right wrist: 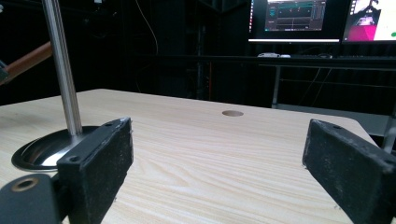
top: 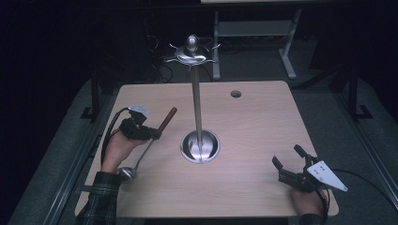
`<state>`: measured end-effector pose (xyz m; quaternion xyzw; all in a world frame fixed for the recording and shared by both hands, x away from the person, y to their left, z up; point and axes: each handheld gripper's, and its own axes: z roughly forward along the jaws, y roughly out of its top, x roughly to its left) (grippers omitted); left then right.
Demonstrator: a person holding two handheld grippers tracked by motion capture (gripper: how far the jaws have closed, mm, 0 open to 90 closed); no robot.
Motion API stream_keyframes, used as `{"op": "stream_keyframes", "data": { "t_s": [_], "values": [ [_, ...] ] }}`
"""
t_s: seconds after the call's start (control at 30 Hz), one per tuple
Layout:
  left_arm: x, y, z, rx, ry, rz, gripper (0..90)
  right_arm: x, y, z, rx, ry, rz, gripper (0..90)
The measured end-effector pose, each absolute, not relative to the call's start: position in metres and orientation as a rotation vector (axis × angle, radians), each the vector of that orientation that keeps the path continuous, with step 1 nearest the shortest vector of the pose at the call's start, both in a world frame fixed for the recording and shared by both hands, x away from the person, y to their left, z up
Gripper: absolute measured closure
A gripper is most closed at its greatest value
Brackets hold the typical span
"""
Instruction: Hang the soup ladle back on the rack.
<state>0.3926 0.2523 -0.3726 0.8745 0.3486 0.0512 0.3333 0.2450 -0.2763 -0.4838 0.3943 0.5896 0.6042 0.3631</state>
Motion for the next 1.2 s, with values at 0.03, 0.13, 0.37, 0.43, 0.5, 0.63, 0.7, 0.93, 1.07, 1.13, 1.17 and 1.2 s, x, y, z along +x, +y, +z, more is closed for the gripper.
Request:
{"op": "stream_keyframes", "data": {
  "t_s": [0.03,0.13,0.37,0.43,0.5,0.63,0.7,0.93,1.07,1.13,1.17,1.2],
  "values": [
    [0.392,0.253,-0.372,2.271,0.908,0.132,74.0,0.245,-0.276,-0.484,1.015,1.517,1.555,8.0],
    [0.389,0.256,-0.37,2.244,0.889,0.141,74.0,0.245,-0.276,-0.484,1.014,1.518,1.555,8.0],
    [0.383,0.26,-0.364,2.196,0.869,0.154,74.0,0.245,-0.276,-0.484,1.015,1.517,1.555,8.0],
    [0.382,0.261,-0.362,2.187,0.86,0.157,74.0,0.245,-0.276,-0.484,1.015,1.518,1.555,8.0],
    [0.382,0.263,-0.361,2.181,0.851,0.158,74.0,0.245,-0.276,-0.484,1.015,1.517,1.555,8.0],
    [0.379,0.267,-0.357,2.143,0.841,0.155,74.0,0.245,-0.276,-0.484,1.015,1.517,1.555,8.0],
    [0.377,0.269,-0.354,2.111,0.834,0.15,74.0,0.245,-0.276,-0.484,1.015,1.518,1.555,8.0],
    [0.371,0.276,-0.342,2.049,0.794,0.156,74.1,0.245,-0.276,-0.484,1.015,1.517,1.555,8.0],
    [0.367,0.276,-0.334,2.008,0.767,0.181,74.1,0.245,-0.276,-0.484,1.015,1.517,1.555,8.0],
    [0.366,0.276,-0.333,2.004,0.757,0.187,74.1,0.245,-0.276,-0.484,1.015,1.517,1.555,8.0],
    [0.365,0.276,-0.331,1.996,0.752,0.193,74.1,0.245,-0.276,-0.484,1.015,1.517,1.555,7.9],
    [0.364,0.276,-0.33,1.99,0.742,0.2,74.1,0.245,-0.276,-0.484,1.015,1.517,1.555,8.0]
  ]
}}
